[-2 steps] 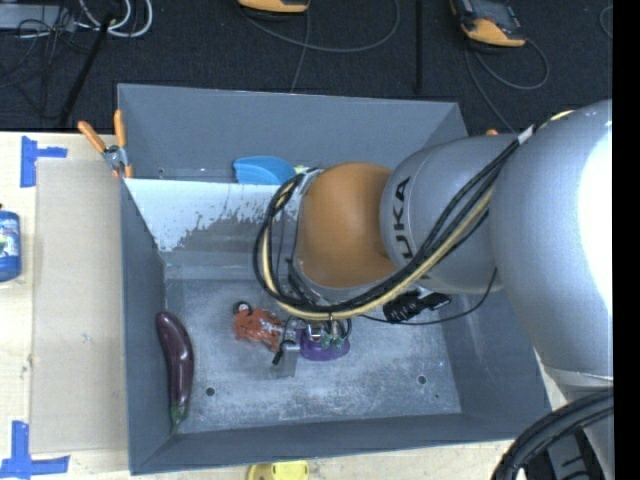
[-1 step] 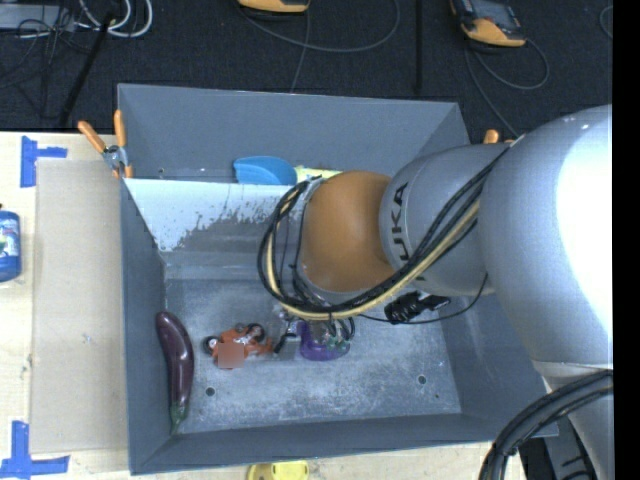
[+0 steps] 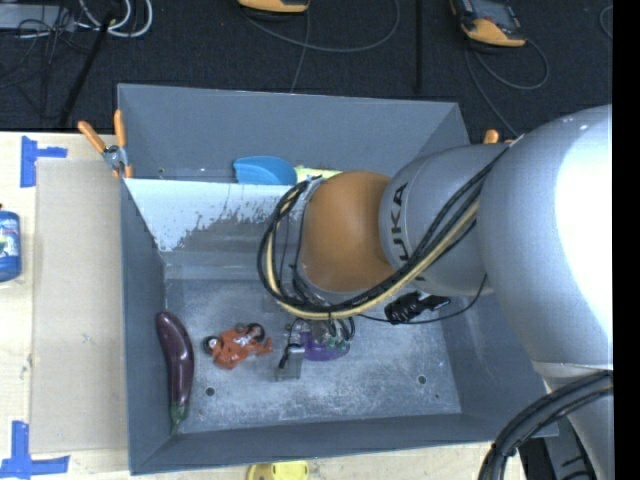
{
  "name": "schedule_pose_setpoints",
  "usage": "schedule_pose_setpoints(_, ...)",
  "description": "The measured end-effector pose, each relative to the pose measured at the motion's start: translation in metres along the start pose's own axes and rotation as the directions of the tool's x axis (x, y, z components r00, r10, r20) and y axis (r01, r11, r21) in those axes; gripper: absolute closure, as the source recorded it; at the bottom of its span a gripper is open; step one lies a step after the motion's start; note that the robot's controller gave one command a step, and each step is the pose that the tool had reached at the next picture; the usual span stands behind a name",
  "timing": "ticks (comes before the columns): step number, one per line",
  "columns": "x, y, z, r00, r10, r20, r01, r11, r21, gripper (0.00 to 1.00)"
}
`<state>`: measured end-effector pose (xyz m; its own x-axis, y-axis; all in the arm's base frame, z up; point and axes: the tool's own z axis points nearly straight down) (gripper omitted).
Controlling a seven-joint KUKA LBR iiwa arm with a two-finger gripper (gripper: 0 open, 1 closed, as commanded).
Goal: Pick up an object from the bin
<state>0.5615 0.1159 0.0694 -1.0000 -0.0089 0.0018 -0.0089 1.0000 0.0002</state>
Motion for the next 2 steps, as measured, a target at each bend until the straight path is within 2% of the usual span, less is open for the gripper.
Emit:
schedule_pose_setpoints(1,0.0,0.0,0.0,1.0,0.0,0.0,0.0,1.0,0.0,0.0)
schedule_pose_setpoints(2,-0.018,0.011,0.0,0.999,-0.053,0.001,0.053,0.999,0.001,0.0)
